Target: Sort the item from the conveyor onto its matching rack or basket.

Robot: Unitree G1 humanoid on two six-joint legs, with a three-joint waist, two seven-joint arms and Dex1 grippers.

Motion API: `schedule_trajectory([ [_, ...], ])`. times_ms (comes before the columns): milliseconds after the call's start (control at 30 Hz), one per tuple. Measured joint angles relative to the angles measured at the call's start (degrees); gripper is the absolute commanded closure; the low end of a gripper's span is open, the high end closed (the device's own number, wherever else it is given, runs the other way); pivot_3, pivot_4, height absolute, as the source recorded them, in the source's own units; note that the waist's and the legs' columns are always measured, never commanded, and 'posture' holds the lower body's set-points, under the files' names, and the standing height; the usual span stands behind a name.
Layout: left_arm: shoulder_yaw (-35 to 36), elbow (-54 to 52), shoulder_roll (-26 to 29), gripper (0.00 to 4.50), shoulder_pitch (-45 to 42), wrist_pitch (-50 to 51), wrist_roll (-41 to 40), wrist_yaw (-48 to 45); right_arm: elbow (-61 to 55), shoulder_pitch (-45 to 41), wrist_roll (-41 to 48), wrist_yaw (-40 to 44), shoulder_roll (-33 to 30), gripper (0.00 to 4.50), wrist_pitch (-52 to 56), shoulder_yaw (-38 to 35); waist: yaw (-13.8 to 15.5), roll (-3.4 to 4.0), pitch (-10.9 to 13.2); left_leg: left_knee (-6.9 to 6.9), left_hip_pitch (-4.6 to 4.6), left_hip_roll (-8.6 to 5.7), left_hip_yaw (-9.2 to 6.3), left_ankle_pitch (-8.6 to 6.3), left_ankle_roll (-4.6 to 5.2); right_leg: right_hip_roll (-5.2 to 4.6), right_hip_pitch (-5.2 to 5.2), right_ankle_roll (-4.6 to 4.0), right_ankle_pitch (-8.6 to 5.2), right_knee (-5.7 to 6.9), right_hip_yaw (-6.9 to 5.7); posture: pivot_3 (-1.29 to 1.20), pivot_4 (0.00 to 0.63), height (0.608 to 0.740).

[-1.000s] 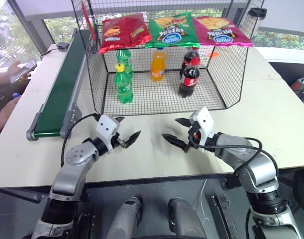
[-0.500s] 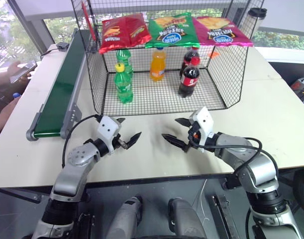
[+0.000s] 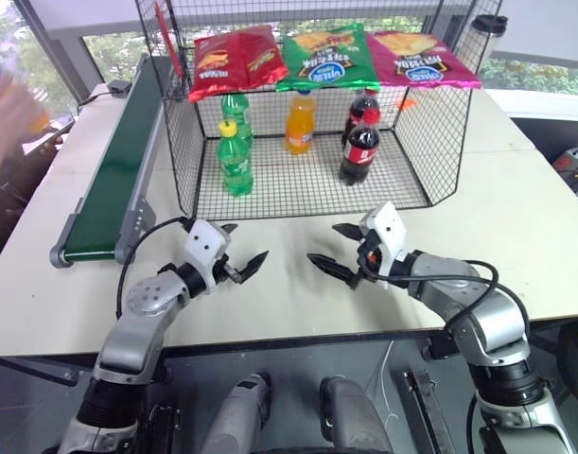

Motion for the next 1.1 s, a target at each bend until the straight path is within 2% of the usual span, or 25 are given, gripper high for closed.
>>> schedule_trajectory([
  [533, -0.45, -0.11, 0.46, 0.00, 0.27, -0.16, 0.16, 0.01, 0.00, -0.07, 0.17, 0.70, -0.12, 0.02, 0.03, 0.17, 0.00, 0.00, 0.00, 0.00, 0.00, 0.00, 0.00, 0.00, 0.00, 0.00, 0.00, 0.00, 0.00, 0.00, 0.00, 0.00, 0.150, 0.739],
  [700, -0.16, -1.20, 2.19, 0.00, 0.34, -0.03, 0.02, -0.06, -2.45, -1.35, 3.88, 3.64, -1.17, 0.02, 0.85, -0.40, -0.04, 0.00, 0.00, 0.00, 0.00, 0.03, 0.00, 0.00, 0.00, 0.01, -0.01, 0.00, 0.00, 0.00, 0.00, 0.00, 0.150, 0.739],
  [967, 8.07, -13.82, 9.18, 0.00, 2.85, 8.32, -5.66, -0.89, -6.31, -3.28, 8.09, 11.42, -6.70, 0.02, 1.02, 0.44, -0.37, 0.01, 0.01, -0.02, 0.00, 0.12, 0.08, -0.03, 0.02, 0.02, 0.00, 0.08, -0.06, -0.11, 0.00, 0.00, 0.150, 0.739],
  [1100, 13.79, -15.39, 9.60, 0.00, 5.56, 12.27, -9.38, 0.00, -6.66, -6.15, 7.87, 14.44, -9.10, 0.02, 0.40, 2.46, -0.02, 0.00, 0.00, -0.02, 0.00, 0.18, 0.06, -0.04, 0.02, 0.04, 0.01, 0.07, -0.06, -0.11, -0.04, 0.00, 0.150, 0.739],
])
